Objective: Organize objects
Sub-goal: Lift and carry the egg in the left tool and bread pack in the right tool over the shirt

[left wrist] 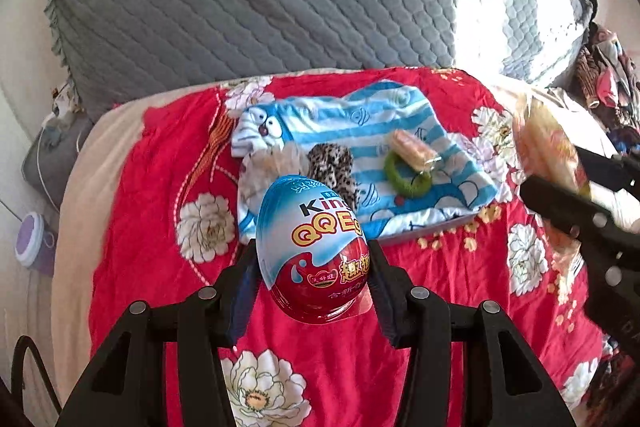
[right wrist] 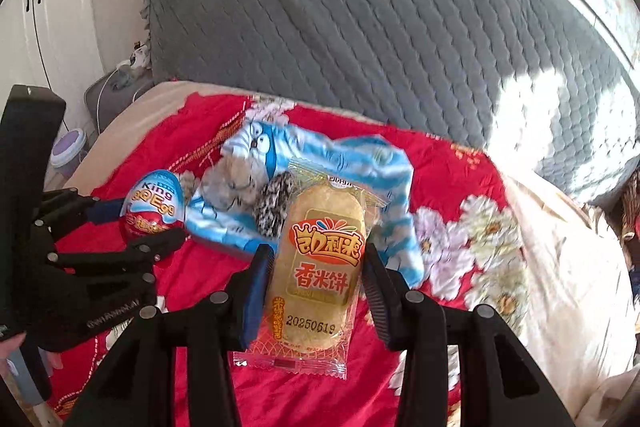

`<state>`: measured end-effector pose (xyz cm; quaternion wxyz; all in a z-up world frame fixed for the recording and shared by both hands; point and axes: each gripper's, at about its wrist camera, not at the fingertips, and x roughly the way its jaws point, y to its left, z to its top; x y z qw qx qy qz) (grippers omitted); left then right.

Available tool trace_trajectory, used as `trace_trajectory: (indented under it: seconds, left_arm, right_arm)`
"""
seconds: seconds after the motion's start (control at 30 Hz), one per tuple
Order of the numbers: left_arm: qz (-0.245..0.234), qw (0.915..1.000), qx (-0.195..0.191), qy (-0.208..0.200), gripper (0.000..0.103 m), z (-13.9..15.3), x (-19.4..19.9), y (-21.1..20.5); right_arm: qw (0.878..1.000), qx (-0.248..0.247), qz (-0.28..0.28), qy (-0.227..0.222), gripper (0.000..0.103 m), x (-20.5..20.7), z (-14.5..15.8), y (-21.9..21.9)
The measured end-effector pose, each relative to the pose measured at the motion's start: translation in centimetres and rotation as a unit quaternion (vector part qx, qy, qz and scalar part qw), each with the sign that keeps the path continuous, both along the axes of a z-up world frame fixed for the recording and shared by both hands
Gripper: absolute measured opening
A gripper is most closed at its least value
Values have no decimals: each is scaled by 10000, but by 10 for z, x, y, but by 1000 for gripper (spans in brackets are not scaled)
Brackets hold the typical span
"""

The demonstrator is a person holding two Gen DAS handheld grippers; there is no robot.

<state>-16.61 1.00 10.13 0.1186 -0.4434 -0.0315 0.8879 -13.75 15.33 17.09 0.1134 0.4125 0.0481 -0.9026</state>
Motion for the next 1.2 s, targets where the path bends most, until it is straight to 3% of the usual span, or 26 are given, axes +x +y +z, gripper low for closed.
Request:
trace_trajectory:
  seconds: [0.6,0.83,0.93,1.2]
  left_arm:
    - [86,9992,-34,387,52,52,-34,-2]
    - [227,9986,236,409,52,61,-49,-9]
    - [269,9983,342,390,52,62,-56,-8]
    - [104,9982,177,561,52,67,-57,9]
  right_arm:
    - [9999,-34,-13,137,45,-34,62,12]
    - [9994,110,-80,333,45,-45,87,18]
    - [9991,68,-122,395,45,-50,95,20]
    - [9978,-187,-209,601,45,-50,96,27]
